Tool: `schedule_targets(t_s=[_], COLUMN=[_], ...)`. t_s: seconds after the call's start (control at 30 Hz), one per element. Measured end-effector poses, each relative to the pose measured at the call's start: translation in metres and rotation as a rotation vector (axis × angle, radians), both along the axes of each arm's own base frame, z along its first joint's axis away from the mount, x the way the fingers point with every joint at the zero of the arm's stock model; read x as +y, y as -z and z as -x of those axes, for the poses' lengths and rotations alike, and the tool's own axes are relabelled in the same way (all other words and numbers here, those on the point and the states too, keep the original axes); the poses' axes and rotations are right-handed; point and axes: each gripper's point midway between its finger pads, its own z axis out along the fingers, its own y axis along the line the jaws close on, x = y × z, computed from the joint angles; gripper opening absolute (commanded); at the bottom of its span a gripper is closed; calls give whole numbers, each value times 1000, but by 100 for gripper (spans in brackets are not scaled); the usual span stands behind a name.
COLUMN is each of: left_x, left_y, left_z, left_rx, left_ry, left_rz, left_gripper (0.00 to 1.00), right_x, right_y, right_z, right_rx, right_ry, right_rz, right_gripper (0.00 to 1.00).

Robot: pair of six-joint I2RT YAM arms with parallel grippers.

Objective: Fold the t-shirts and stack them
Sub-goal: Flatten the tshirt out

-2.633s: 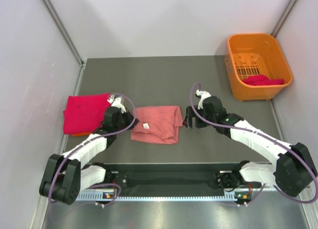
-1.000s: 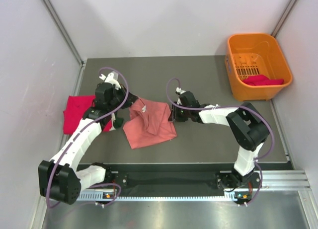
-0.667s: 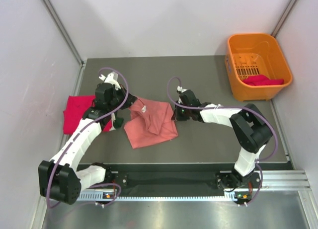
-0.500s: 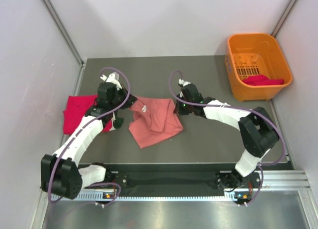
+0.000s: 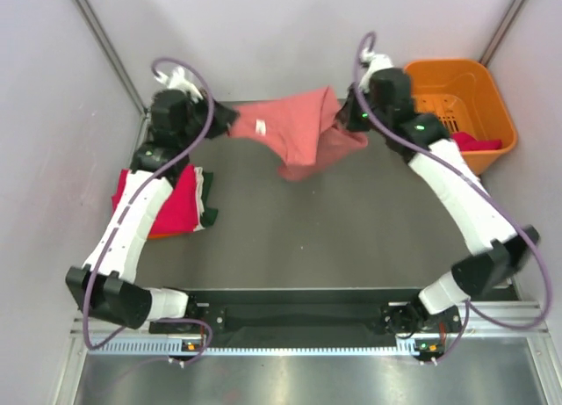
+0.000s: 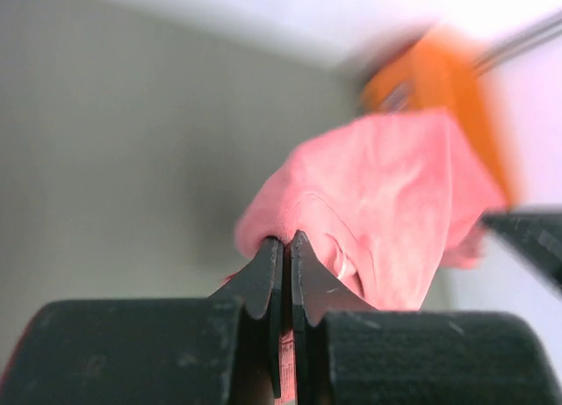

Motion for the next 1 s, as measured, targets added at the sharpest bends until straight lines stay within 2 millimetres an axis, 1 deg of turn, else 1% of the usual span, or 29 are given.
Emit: schedule_targets(t_s=[0.07,0.1,0.13,0.17,0.2,0.23,0.27,0.3,0.33,0.4,0.43,0.47,0.53,0.6,0.67,0.87,0.93,0.97,1.0], left_x=[2,4,7,9,11,12,12,10,8,4,2,1,-2,-4,-5,-6,-6,-6,-6], left_y=[-68,-95,-121,-135,-148,-154,-156,-150,-144,-123,-108,-95,-76,-61,-58,-87,-86,-82,-78], left_z=[0,6,17,27,41,51,61,70,77,85,85,84,78,71,69,68,68,67,67], left_rx=[-146,-205,-262,-298,-330,-347,-360,-351,-340,-296,-258,-222,-159,-105,-80,-144,-148,-140,-131], left_ry=[-11,-16,-20,-20,-13,-4,6,23,37,62,69,71,69,71,70,84,84,83,82], left_rz=[35,50,67,80,97,111,123,136,146,161,162,163,162,155,150,164,164,162,161], left_gripper=[0,0,0,0,0,0,0,0,0,0,0,0,0,0,0,0,0,0,0], right_x=[-13,-22,-32,-43,-54,-62,-69,-74,-78,-83,-82,-81,-80,-78,-76,-73,-69,-66,-62], right_y=[-58,-85,-109,-129,-148,-159,-167,-172,-173,-163,-154,-139,-114,-90,-77,-69,-63,-58,-49], right_z=[14,25,40,57,76,91,106,121,134,148,150,149,145,138,134,126,120,117,114], right_rx=[-113,-170,-220,-266,-315,-347,-373,-394,-403,-393,-372,-337,-269,-196,-152,-130,-125,-118,-101], right_ry=[18,29,38,44,49,49,45,36,26,14,10,8,11,16,21,20,14,11,-2], right_rz=[-43,-68,-93,-116,-143,-161,-178,-197,-210,-213,-206,-189,-153,-112,-86,-68,-70,-70,-69], right_gripper=[0,0,0,0,0,0,0,0,0,0,0,0,0,0,0,0,0,0,0])
